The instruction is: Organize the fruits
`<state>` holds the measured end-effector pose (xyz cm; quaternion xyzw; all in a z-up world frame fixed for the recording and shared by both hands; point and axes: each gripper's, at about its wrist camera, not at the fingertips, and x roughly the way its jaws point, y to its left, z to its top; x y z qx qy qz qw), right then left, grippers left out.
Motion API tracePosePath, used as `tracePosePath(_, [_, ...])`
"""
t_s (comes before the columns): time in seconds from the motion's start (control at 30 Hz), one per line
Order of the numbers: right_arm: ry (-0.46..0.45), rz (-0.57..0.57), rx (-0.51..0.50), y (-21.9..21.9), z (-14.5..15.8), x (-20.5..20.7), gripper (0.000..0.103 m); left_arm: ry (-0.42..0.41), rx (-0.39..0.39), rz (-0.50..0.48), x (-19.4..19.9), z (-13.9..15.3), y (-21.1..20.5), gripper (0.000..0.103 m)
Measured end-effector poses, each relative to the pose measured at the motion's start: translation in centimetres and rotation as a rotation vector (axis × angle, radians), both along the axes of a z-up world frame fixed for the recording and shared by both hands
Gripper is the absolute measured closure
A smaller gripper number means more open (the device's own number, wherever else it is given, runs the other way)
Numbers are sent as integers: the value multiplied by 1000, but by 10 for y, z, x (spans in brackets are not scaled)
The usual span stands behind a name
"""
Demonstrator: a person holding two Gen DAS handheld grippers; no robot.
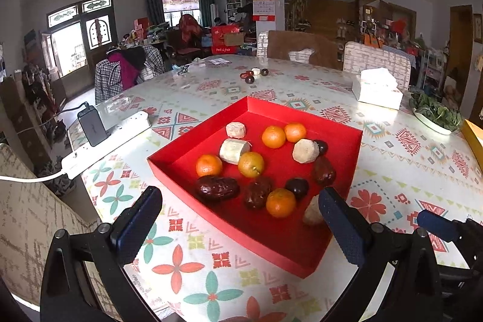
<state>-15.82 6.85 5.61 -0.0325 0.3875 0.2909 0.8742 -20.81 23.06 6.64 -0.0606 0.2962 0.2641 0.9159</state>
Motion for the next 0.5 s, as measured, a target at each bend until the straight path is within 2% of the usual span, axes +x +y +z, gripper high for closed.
tracePosePath(0.5, [-29, 16, -43, 29, 8, 4, 24, -4, -28, 10, -3, 2, 26, 0])
